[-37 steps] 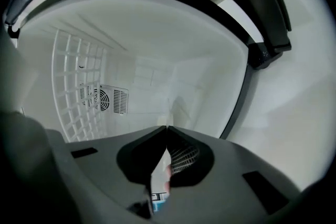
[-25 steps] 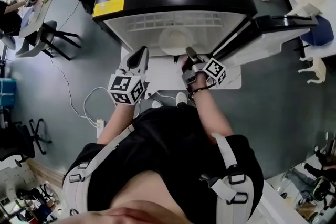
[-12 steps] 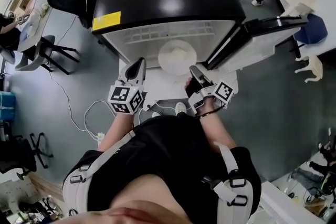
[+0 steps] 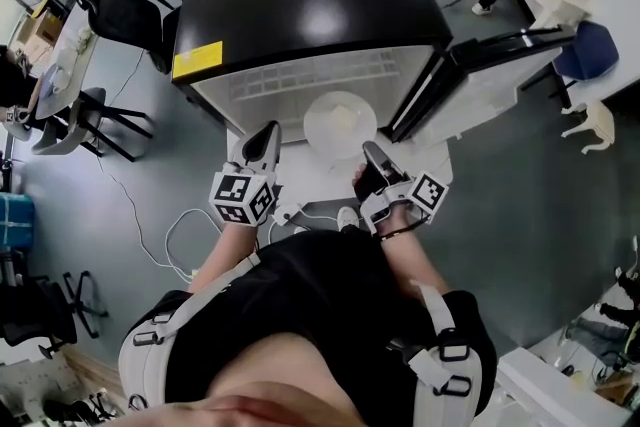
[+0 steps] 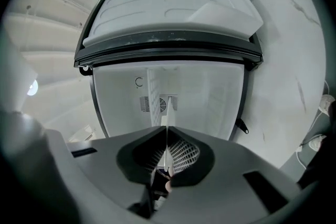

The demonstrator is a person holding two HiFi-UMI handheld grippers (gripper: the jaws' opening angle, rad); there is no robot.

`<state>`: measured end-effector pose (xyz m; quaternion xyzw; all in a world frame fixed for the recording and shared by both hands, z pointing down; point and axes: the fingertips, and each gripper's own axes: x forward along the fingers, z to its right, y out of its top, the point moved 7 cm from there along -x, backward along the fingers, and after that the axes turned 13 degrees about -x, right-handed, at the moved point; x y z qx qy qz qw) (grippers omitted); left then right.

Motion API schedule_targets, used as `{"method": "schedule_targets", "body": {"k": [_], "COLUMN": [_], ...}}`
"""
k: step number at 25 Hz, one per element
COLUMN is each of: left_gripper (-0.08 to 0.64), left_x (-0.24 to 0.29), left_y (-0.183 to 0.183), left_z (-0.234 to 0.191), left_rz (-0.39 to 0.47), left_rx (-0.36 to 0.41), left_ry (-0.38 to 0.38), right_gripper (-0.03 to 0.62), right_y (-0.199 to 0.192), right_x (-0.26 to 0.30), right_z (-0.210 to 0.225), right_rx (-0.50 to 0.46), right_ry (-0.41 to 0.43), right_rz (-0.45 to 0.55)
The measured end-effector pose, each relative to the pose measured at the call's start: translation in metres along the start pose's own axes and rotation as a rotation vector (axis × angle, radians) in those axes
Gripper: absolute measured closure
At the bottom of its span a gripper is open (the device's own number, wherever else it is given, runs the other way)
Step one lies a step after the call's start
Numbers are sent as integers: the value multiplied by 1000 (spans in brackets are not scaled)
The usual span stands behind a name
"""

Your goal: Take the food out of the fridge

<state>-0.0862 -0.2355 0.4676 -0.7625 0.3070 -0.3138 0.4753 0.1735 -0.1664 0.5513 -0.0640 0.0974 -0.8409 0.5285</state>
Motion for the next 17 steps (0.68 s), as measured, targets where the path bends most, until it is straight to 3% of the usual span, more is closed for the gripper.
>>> {"method": "schedule_targets", "body": {"k": [17], "left_gripper": [563], "left_x": [7], "left_y": [-8], "left_z": [5], "left_rz": [-29], "left_rx": [3], "left_ry": [-4], "right_gripper": [577], "right_y": [3], "right_x": [6], "right_z": [5], "right_rx": [-5], "right_ry": [24], "right_rz": [-16]}}
